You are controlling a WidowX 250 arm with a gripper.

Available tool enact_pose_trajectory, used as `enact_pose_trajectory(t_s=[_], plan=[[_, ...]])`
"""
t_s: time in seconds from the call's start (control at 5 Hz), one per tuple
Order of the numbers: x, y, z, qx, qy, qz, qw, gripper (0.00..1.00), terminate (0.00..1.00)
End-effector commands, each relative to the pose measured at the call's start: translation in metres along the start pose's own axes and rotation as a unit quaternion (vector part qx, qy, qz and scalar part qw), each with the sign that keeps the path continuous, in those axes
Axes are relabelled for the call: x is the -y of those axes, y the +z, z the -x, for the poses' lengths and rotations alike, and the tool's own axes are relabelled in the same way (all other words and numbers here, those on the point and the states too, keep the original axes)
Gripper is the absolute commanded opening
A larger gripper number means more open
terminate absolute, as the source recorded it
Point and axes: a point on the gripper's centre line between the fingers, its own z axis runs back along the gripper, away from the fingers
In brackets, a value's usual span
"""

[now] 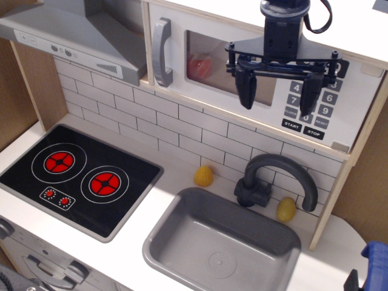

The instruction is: Open microwave

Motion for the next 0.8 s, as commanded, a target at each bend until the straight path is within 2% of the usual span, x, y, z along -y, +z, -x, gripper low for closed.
enact_pose_trajectory(t_s=[0.0, 0.2, 0.4, 0.6], plan=[[0.000, 0.000, 0.000, 0.000, 0.000, 0.000, 1.0000, 1.00, 0.00], [-0.029, -0.008, 0.012, 0.019, -0.028, 0.009, 0.9994, 1.00, 0.00], [-0.070, -0.005, 0.014, 0.017, -0.048, -0.016, 0.9986, 1.00, 0.00], [-0.110, 0.000, 0.000, 0.033, -0.045, -0.037, 0.9978, 1.00, 0.00]])
